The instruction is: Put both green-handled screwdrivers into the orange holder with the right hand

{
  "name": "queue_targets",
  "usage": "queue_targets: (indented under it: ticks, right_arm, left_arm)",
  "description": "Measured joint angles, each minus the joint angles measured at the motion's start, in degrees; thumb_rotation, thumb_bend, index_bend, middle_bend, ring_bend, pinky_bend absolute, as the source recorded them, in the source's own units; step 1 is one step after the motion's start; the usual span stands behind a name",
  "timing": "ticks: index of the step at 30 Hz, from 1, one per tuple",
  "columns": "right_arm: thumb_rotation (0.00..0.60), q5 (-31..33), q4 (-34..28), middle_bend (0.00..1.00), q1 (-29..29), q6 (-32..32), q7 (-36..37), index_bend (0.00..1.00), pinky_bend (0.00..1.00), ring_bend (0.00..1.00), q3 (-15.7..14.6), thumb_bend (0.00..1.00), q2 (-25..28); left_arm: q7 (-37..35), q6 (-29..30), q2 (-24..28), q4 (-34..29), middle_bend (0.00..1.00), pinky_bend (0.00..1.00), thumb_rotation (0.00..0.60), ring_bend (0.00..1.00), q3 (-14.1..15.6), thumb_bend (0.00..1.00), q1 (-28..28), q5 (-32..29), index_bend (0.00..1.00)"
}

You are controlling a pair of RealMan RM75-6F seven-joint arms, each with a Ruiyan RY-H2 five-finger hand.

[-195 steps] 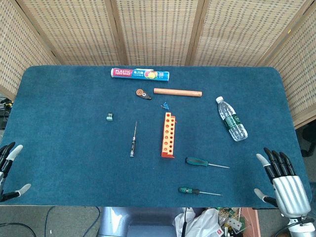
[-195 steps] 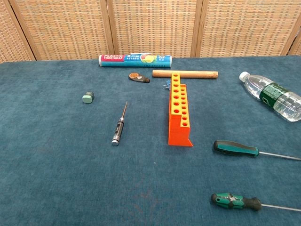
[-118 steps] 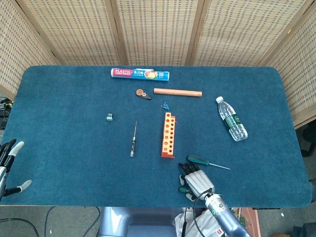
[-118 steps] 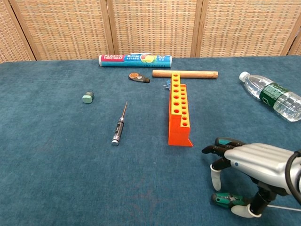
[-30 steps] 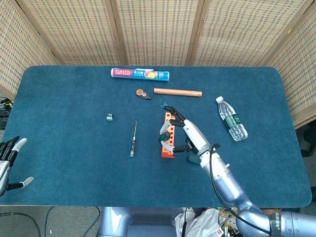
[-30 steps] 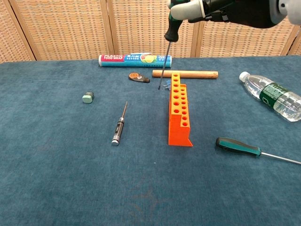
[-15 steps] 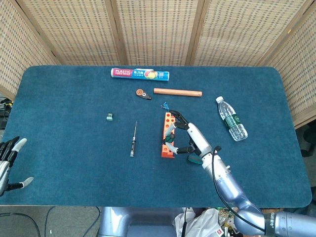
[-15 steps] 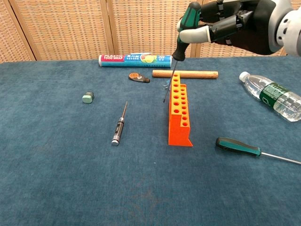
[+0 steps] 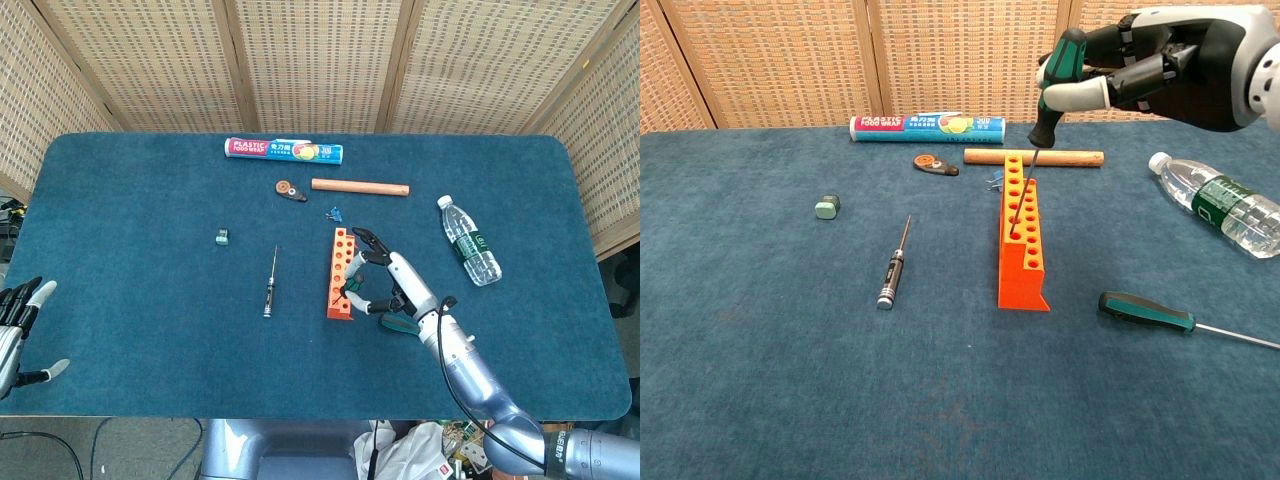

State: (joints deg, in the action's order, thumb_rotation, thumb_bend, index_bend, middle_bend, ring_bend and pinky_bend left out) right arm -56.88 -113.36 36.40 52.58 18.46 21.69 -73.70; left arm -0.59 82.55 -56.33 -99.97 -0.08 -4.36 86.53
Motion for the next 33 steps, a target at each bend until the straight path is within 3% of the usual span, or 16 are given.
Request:
queue_targets:
  ticks: [33]
  right_arm:
    - [0.600,-0.3,4.0,0.04,1.4,0.0,-1.5,0.61,0.00,0.00,-2.1,0.48,-2.8]
  left_arm:
    - [0.8,-0.4,-0.3,0.0,0.00,0.00,0.600,0.00,0.1,0.00,-0.3,-0.3,0.00]
